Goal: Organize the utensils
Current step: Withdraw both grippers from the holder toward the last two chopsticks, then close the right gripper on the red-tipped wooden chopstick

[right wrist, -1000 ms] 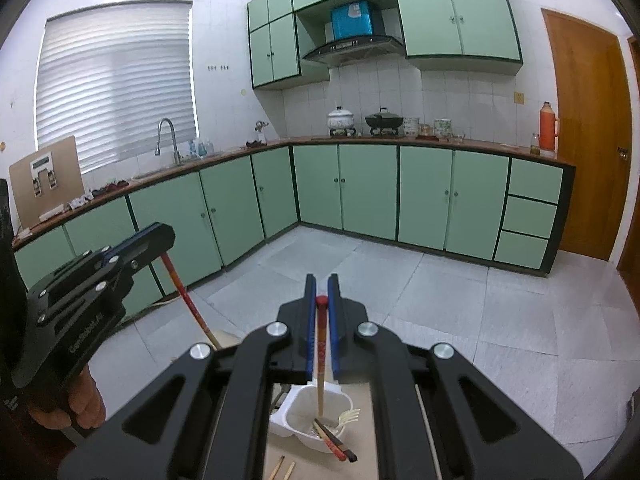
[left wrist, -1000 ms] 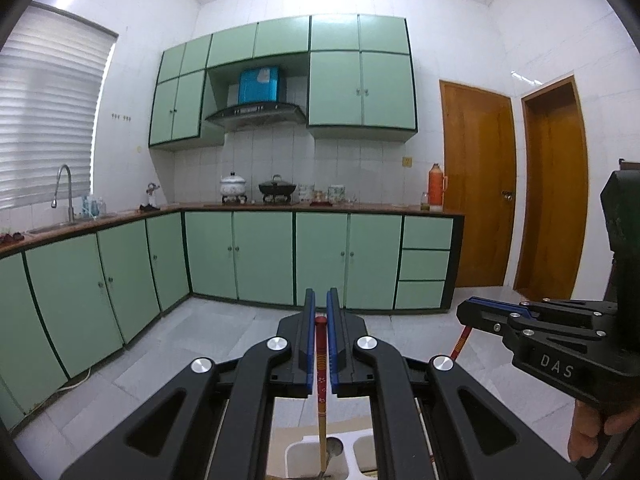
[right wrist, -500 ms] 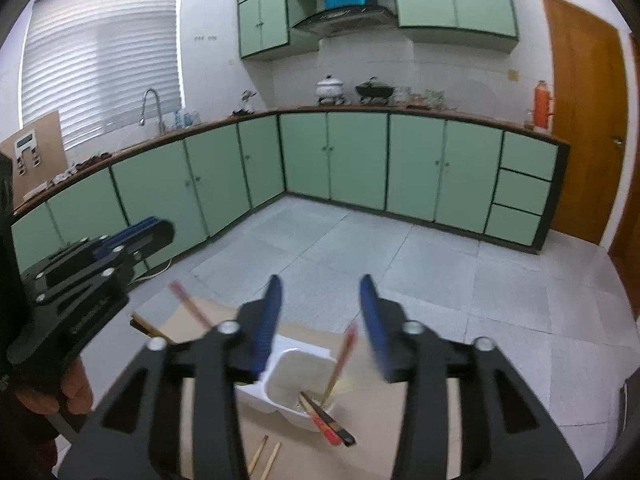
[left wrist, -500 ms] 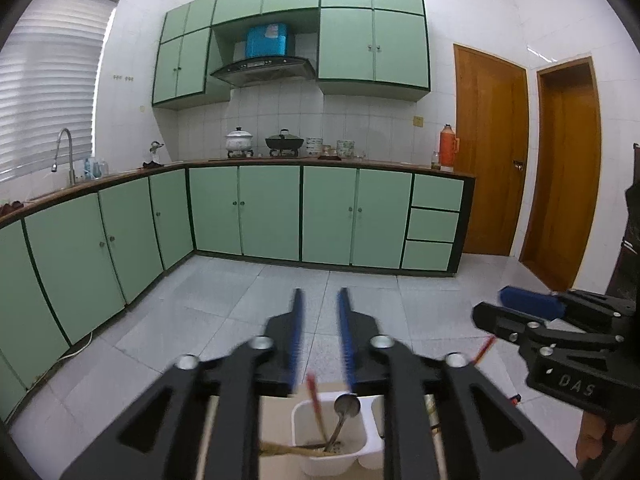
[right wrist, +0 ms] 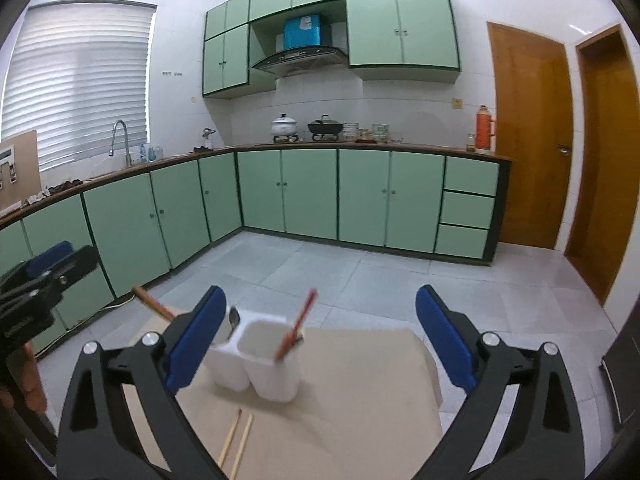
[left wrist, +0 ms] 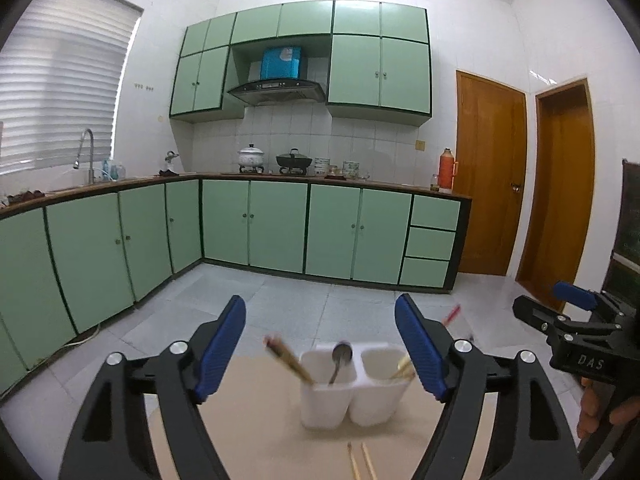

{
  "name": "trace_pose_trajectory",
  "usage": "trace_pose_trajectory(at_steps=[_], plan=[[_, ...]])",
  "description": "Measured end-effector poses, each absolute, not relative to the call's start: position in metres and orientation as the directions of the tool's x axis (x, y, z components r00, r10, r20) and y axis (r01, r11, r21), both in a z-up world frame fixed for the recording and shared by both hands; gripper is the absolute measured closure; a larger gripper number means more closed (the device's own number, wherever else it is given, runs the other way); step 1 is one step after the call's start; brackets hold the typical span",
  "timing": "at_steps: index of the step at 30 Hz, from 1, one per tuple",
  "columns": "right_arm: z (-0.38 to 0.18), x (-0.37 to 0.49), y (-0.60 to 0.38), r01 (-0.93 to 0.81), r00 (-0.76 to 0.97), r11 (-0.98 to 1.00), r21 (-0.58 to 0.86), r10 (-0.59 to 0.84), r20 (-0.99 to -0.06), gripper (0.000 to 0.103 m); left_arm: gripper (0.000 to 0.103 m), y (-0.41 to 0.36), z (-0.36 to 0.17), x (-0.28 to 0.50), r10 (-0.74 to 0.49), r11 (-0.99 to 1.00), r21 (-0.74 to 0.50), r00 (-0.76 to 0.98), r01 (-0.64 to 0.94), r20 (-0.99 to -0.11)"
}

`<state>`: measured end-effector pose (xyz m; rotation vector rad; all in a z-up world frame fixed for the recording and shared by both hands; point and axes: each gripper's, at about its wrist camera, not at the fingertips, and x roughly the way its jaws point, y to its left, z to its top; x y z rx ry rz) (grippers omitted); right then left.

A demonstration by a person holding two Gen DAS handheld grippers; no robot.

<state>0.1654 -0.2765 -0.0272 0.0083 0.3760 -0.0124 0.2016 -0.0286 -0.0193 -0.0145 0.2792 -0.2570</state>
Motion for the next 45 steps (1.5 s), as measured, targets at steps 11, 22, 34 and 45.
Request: trace_pose_trajectory(at_steps=[11, 22, 34, 45], plan=[[-0.113, 0.091, -0.267, 0.046, 0.902, 0.998, 0.030, -0.029, -0.431, 0.008, 0.014, -0.015, -0.103, 0.128, -0.213, 0.974, -0.021, 0.881, 0.226, -0.423], [-0.195, 0.050, -0.231, 0.044, 0.818, 0.999, 0.024, -0.022, -0.574, 0.008, 0.013, 0.003, -0.185, 0.095, -0.142, 0.977, 0.053, 0.813, 0.207, -0.565], [-0.235, 0.033, -0.191, 0.040, 0.793, 0.997, 0.066, 0.008, -0.609, 0.038, 0.013, 0.026, -0.213, 0.068, -0.112, 0.982, 0.055, 0.794, 0.181, -0.597], [-0.250, 0.028, -0.165, -0.008, 0.754, 1.000, -0.003, 0.004, -0.656, 0.065, 0.013, 0.036, -0.217, 0.062, -0.122, 0.985, 0.027, 0.799, 0.170, -0.589]])
